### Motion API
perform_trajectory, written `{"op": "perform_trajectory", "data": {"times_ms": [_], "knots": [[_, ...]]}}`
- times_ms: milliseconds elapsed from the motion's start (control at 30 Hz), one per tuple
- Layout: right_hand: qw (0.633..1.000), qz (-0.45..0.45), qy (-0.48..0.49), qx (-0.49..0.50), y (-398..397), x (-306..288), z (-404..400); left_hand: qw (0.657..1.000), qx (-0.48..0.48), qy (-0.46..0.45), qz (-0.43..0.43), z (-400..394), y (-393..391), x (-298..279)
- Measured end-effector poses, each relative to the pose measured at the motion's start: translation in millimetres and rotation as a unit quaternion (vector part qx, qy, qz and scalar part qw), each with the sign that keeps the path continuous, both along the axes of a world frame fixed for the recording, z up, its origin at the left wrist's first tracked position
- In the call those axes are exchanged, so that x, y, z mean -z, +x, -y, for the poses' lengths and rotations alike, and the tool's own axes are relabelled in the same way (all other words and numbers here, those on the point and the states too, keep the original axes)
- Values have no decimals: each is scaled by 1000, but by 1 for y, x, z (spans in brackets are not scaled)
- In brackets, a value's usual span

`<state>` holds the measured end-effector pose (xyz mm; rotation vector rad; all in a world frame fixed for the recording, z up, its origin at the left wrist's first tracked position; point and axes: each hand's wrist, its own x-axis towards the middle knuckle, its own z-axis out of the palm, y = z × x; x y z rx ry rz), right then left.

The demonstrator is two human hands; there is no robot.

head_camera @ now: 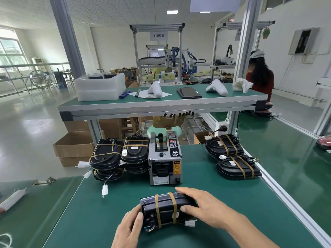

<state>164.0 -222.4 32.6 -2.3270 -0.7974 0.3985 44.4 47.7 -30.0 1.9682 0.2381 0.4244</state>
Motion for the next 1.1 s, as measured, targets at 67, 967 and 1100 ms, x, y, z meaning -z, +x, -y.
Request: {"op": "perform_trajectory", "data": {"times_ms": [67, 967, 1100], "knots": [[1000, -8, 3, -2, 2, 1, 0, 1000, 8, 23, 1, -2, -1, 4], [999, -37, -30, -17, -1, -17, -4, 994, 105, 26, 13, -11, -2, 13], [997, -40, -49, -32, 4, -31, -12, 994, 105, 22, 12, -11, -1, 17]]}}
